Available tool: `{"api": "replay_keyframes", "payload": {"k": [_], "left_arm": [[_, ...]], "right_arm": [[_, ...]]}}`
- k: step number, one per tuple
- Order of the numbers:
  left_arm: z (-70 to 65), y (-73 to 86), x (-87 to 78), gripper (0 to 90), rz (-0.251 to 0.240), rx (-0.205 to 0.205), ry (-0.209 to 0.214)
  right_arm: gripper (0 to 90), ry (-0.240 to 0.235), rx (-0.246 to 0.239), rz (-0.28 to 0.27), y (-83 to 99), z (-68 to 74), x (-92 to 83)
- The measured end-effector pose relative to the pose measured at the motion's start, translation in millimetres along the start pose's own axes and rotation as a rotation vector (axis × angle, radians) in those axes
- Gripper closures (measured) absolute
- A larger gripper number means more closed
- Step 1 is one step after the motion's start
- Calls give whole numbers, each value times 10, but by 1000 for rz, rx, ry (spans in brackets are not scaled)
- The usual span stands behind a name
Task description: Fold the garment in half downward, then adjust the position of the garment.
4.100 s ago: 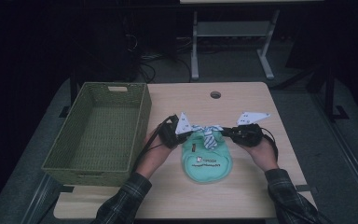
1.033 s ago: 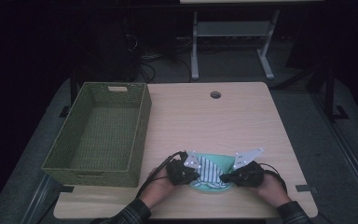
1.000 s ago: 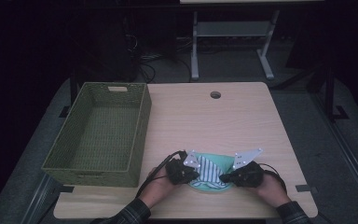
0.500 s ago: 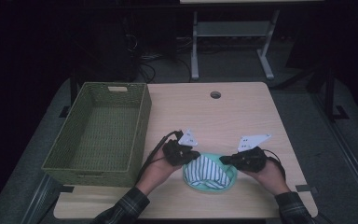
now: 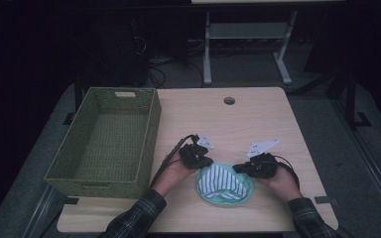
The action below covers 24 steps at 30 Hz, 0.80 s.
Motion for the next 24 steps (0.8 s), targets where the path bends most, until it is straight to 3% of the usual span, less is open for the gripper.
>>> {"api": "replay_keyframes", "payload": {"k": [1,5,11,13,18,20,24], "left_arm": [[0,13,19,886,0,-4,1],[12,90,105,894,84,16,-22],[26,90,110,896,83,30,-33],[26,69,87,883,59,20,-44],[-56,14,-71,882,-21,12,-16],[-124,4,-117,889,-56,5,7],[-307,6,-168,894,-78,25,38]], "right_arm": [[898,-2,1,11,16,3,22],[898,3,0,41,62,23,58],[899,11,4,34,98,42,38],[897,7,6,12,78,26,20],[896,20,32,-57,-37,-48,-86],[896,27,38,-64,-68,-86,-92],[896,43,39,-58,-91,-149,-50]]}}
Point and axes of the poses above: each handheld gripper's, and its own axes: x roughly forward along the jaws, y roughly out of its underside, z roughly to its left, the point moved 3 cm from there along x, roughly forward along the jaws, and after that the axes turned 13 degrees about y, right-handed, at the moved point
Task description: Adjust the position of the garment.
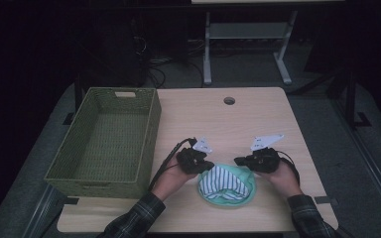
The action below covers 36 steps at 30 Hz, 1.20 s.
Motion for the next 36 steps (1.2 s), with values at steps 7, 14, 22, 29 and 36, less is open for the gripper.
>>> {"api": "replay_keyframes", "payload": {"k": [7,14,22,29,36], "left_arm": [[-334,62,44,896,-14,31,52],[-608,154,134,896,-5,57,111],[-807,210,392,896,37,70,203],[-778,256,485,896,93,77,169],[-606,300,435,896,112,57,101]], "right_arm": [[897,18,4,4,-24,-90,98],[897,21,15,24,-17,-114,164],[897,22,-1,47,39,-93,185],[897,12,13,68,77,-68,185],[897,2,4,70,93,-59,173]]}}
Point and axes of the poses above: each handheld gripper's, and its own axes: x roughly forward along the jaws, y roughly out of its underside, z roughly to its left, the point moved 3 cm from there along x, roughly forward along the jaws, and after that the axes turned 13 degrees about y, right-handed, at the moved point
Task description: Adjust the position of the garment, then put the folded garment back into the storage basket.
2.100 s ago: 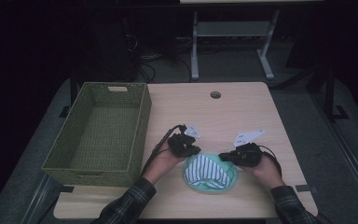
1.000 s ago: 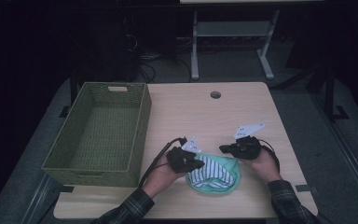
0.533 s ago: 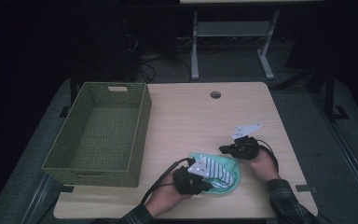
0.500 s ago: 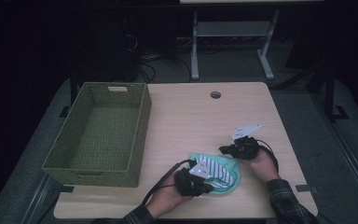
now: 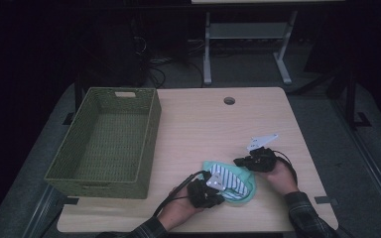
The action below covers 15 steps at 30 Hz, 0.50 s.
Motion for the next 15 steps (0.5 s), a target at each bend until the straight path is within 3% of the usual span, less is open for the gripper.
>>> {"api": "replay_keyframes", "payload": {"k": [3,5,6,10,12,15], "left_arm": [[70,21,-34,896,-9,-22,-26],[141,42,-75,896,11,-17,-46],[160,47,-75,896,-17,-44,-53],[306,69,-170,896,19,-41,-101],[386,76,-203,896,2,-65,-115],[462,86,-243,895,14,-72,-139]], "right_arm": [[897,3,5,-4,20,-15,-9],[898,10,13,0,35,-27,-27],[898,10,20,3,46,-29,-39],[898,6,22,4,91,-34,-86],[898,-3,35,14,135,-12,-109],[898,-1,21,19,189,34,-152]]}}
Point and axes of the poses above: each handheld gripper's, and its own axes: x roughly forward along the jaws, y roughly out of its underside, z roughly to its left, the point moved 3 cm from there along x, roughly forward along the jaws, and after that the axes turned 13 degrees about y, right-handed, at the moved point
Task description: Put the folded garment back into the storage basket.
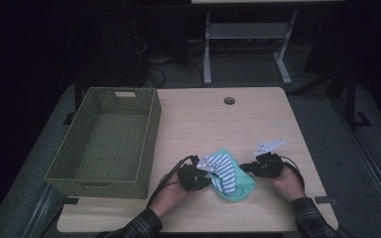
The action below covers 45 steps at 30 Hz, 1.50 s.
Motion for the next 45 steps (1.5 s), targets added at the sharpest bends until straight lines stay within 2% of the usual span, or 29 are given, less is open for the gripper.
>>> {"api": "replay_keyframes", "payload": {"k": [3,6,11,15,16,18,22,26,31,32,33,35,37,38,40,41,45], "left_arm": [[85,-5,-40,895,-6,-6,-29],[191,-3,-71,895,-21,-29,-39],[308,-14,-79,895,-27,-36,-58],[383,-57,-82,895,-36,-41,-57],[394,-62,-95,895,-40,-42,-55],[404,-76,-132,893,-44,-33,-53],[390,-104,-220,841,-57,-30,-38],[373,-146,-282,760,-78,-23,-18],[366,-210,-323,599,-40,36,5],[368,-219,-322,563,-29,50,10],[372,-230,-318,527,-15,57,21],[379,-251,-308,475,10,74,43],[373,-259,-274,433,18,66,63],[385,-258,-269,403,43,77,71],[403,-261,-250,368,53,87,81],[398,-270,-228,351,40,78,90],[373,-288,-161,281,63,107,126]], "right_arm": [[897,3,1,1,24,39,-56],[897,-4,0,-6,45,80,-96],[898,-19,-9,-12,82,168,-148],[898,-54,-3,-9,124,255,-157],[897,-45,-18,-3,130,272,-160],[896,-39,-9,-14,128,259,-186],[758,9,46,-49,147,139,-257],[550,84,68,-76,220,31,-296],[343,141,107,-79,313,-77,-310],[310,155,98,-83,334,-111,-298],[279,161,108,-79,341,-118,-293],[250,197,106,-78,352,-149,-272],[216,218,94,-65,363,-161,-257],[203,217,104,-63,366,-162,-249],[184,217,104,-60,373,-173,-238],[184,223,103,-58,377,-178,-231],[182,217,102,-37,401,-186,-198]]}}
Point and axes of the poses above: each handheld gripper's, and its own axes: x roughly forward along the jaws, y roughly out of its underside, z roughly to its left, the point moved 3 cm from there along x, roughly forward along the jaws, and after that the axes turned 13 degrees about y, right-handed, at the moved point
